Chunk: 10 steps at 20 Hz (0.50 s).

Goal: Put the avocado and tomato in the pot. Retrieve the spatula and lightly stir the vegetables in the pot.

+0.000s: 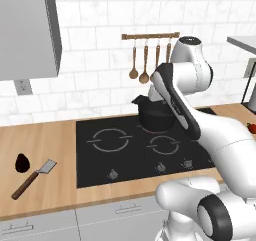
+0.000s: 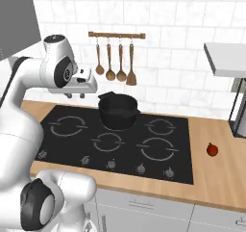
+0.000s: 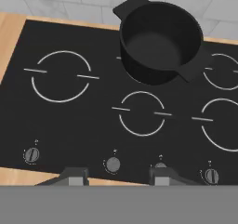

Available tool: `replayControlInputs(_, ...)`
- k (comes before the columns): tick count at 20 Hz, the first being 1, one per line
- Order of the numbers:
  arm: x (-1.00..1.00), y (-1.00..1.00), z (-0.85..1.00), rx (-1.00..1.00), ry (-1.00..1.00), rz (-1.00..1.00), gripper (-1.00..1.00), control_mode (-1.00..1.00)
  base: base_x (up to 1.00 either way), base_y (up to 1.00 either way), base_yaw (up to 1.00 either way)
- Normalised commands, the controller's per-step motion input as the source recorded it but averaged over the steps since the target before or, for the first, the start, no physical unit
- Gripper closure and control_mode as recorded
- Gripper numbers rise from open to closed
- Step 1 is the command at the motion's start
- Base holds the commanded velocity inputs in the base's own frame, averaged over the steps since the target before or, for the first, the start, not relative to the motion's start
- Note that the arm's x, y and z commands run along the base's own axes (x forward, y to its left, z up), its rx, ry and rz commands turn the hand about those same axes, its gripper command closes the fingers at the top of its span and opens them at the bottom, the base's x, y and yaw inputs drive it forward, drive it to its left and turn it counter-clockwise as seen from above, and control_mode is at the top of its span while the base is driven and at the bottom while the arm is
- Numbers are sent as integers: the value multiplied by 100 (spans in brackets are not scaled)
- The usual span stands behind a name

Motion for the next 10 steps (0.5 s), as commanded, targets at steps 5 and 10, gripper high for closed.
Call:
replayControlInputs(5, 0, 0, 0, 0, 0, 0, -100, 100, -4, -5, 2)
replayControlInputs(10, 0, 0, 0, 0, 0, 0, -100, 100, -5, -74, 0)
